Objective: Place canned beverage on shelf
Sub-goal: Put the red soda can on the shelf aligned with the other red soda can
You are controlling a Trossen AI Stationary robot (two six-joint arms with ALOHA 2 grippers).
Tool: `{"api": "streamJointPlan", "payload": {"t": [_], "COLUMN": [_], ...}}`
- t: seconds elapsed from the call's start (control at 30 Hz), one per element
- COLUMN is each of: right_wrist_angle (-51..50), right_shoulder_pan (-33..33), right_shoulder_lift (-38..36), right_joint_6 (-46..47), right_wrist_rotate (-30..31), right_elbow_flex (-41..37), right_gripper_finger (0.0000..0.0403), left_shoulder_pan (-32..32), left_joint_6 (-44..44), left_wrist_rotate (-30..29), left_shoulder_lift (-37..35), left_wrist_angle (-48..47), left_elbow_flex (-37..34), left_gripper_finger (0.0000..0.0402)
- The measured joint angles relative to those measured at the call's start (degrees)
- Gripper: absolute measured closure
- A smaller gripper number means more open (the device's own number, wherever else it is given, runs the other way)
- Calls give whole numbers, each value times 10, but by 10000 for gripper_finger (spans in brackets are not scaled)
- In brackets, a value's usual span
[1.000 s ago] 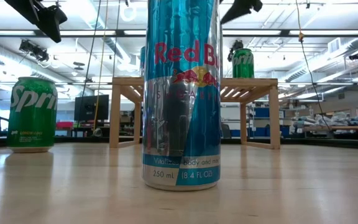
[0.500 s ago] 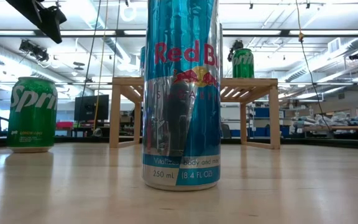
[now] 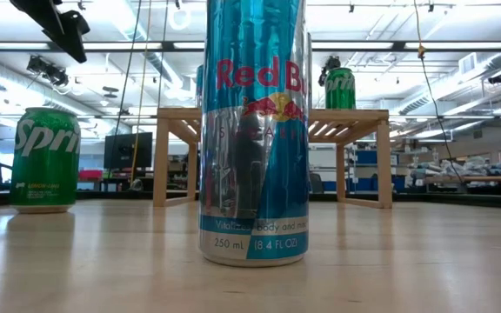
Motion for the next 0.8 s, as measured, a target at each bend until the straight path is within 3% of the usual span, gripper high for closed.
{"api": "streamJointPlan", "payload": {"t": [0.23,0.57,0.8], "right_wrist_angle": [84,97,101], "right_shoulder_pan": [10,10,12], "right_shoulder_lift": [66,128,129], "right_joint_6": [-19,-20,-3], "right_wrist_rotate": [-5,-6,-23], "right_elbow_flex": [-16,-16,-16], "right_gripper_finger": [51,51,51], "left_shoulder_pan": [-2,-39,-39], "left_joint_6": [-60,-187,-191], "left_wrist_rotate": [3,4,4], "left_shoulder_lift": [0,0,2], "left_wrist_angle": [-23,-14,-8], "left_elbow_flex": [0,0,0], "left_gripper_finger": [88,88,88]}}
